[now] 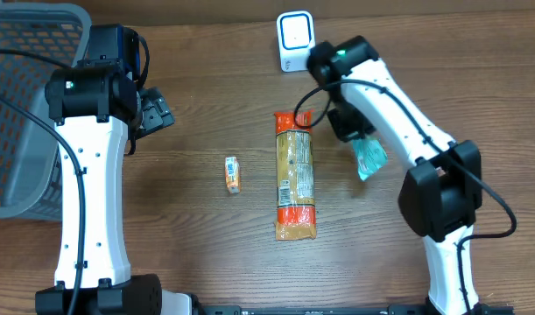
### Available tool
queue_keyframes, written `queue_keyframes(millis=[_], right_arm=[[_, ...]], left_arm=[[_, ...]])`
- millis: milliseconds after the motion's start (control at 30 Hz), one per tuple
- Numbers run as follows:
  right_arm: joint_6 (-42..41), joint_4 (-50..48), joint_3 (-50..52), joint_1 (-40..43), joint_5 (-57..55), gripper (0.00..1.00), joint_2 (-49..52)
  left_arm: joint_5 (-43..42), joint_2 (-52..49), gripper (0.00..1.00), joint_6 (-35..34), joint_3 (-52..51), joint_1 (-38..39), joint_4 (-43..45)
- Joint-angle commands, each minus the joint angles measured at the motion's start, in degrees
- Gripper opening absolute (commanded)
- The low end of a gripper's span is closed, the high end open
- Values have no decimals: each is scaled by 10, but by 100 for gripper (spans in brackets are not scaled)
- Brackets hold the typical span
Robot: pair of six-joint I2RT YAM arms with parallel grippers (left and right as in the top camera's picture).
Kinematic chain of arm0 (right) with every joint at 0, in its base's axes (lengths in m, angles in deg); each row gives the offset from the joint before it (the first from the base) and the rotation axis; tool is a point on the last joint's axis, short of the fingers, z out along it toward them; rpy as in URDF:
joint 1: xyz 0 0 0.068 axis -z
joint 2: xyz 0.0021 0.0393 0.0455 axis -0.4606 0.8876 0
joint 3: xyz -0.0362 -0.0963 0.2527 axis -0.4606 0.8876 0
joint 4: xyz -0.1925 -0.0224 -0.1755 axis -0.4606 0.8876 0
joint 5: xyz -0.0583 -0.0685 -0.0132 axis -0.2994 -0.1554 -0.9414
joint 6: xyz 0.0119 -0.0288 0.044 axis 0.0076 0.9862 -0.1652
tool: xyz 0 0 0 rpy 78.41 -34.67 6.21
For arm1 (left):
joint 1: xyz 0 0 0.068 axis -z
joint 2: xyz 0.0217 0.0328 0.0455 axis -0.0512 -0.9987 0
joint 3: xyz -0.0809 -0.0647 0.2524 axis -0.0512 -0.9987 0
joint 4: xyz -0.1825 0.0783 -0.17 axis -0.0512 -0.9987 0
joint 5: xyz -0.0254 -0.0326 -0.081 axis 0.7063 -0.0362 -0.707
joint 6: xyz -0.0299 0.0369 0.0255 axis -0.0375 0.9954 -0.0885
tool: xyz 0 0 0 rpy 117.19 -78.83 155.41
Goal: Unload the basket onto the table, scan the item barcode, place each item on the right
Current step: 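Move the green bag right and set it down near the red packet, then move the right gripper to the spaghetti package and grasp it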
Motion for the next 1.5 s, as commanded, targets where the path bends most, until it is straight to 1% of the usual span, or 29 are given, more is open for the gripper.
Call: queue_keyframes(millis=[0, 300, 367, 400, 433, 467, 500, 533, 633, 733, 800, 1033, 1233, 1333, 1467], right_arm=[[-26, -7, 45, 26, 36, 4, -24], [-27, -82, 164, 67, 27, 4, -24], [-27, -98, 178, 73, 15, 6, -24], [-27, -104, 182, 75, 12, 10, -24], [-27, -110, 186, 77, 12, 15, -24], [-27, -118, 189, 80, 12, 26, -24], [-27, -123, 189, 81, 12, 49, -24], [-27, -127, 189, 83, 12, 58, -24], [-27, -136, 189, 89, 11, 68, -24], [-31, -144, 189, 94, 12, 74, -24], [-44, -153, 189, 95, 12, 75, -24], [-45, -176, 188, 95, 3, 75, -24], [-75, -139, 162, 95, -13, 75, -36], [-93, -130, 160, 95, -36, 75, -58], [-94, -129, 161, 87, -30, 75, -89]], left_arm=[[7, -3, 100, 10, 3, -2, -1], [7, -3, 100, 10, 3, -2, -1], [7, -3, 99, 10, 3, -2, -1], [7, -3, 100, 10, 3, -2, -1], [7, -3, 100, 10, 3, -2, -1], [7, -3, 100, 10, 3, -2, -1], [7, -4, 99, 10, 3, -2, -1], [7, -3, 100, 10, 3, -2, -1], [7, -3, 100, 10, 3, -2, -1], [7, -3, 100, 10, 3, -2, -1], [7, -3, 100, 10, 3, -2, -1], [7, -3, 100, 10, 3, -2, -1], [7, -3, 100, 10, 3, -2, -1], [7, -3, 99, 10, 3, -2, -1], [7, -3, 99, 10, 3, -2, -1]])
